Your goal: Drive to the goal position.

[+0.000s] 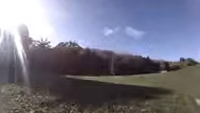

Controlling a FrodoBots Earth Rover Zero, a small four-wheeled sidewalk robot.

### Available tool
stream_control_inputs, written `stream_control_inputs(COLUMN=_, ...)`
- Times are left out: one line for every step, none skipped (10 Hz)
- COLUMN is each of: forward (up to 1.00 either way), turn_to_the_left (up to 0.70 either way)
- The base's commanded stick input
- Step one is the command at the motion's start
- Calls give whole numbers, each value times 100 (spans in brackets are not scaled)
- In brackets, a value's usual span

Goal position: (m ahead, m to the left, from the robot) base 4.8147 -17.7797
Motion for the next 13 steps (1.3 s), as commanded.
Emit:
stream_control_inputs(forward=100, turn_to_the_left=0)
stream_control_inputs(forward=100, turn_to_the_left=0)
stream_control_inputs(forward=100, turn_to_the_left=0)
stream_control_inputs(forward=100, turn_to_the_left=0)
stream_control_inputs(forward=100, turn_to_the_left=3)
stream_control_inputs(forward=100, turn_to_the_left=4)
stream_control_inputs(forward=100, turn_to_the_left=4)
stream_control_inputs(forward=100, turn_to_the_left=4)
stream_control_inputs(forward=100, turn_to_the_left=4)
stream_control_inputs(forward=100, turn_to_the_left=10)
stream_control_inputs(forward=100, turn_to_the_left=11)
stream_control_inputs(forward=100, turn_to_the_left=22)
stream_control_inputs(forward=100, turn_to_the_left=34)
